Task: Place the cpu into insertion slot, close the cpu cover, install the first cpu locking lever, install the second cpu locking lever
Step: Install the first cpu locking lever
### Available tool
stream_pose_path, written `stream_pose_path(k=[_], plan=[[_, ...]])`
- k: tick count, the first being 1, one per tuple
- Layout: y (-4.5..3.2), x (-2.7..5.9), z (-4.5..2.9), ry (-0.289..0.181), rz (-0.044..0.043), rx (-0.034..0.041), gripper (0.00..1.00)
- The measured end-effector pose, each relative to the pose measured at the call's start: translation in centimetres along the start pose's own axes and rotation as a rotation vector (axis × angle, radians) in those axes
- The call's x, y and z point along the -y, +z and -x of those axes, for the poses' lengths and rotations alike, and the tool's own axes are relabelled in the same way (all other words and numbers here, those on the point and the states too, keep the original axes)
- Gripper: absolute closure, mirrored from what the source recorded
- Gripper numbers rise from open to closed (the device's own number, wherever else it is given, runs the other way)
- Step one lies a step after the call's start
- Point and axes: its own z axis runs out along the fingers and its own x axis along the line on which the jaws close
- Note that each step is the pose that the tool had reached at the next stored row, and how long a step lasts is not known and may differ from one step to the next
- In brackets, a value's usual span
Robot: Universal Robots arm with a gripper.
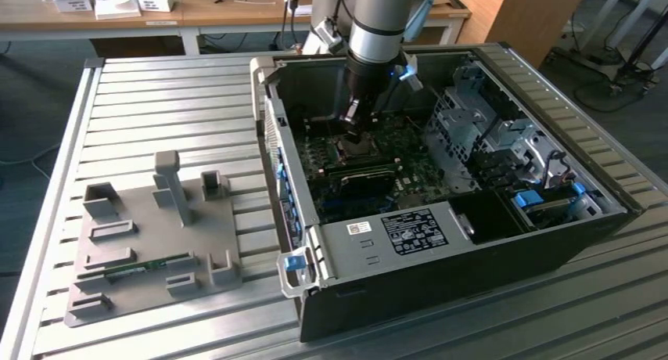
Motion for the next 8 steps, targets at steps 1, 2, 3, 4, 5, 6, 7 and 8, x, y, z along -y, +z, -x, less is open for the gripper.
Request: stream_pose_path(k=[1, 2, 3, 4, 5, 6, 7, 8], plan=[[0.0, 0.0, 0.0, -0.002, -0.0001, -0.0001, 0.89], [0.0, 0.0, 0.0, -0.004, -0.0001, -0.0001, 0.89], [0.0, 0.0, 0.0, -0.006, -0.0001, -0.0001, 0.89], [0.0, 0.0, 0.0, -0.008, -0.0002, -0.0001, 0.89], [0.0, 0.0, 0.0, -0.01, -0.0002, -0.0002, 0.89], [0.0, 0.0, 0.0, -0.011, -0.0002, -0.0002, 0.89], [0.0, 0.0, 0.0, -0.013, -0.0003, -0.0002, 0.89], [0.0, 0.0, 0.0, -0.015, -0.0003, -0.0003, 0.89]])
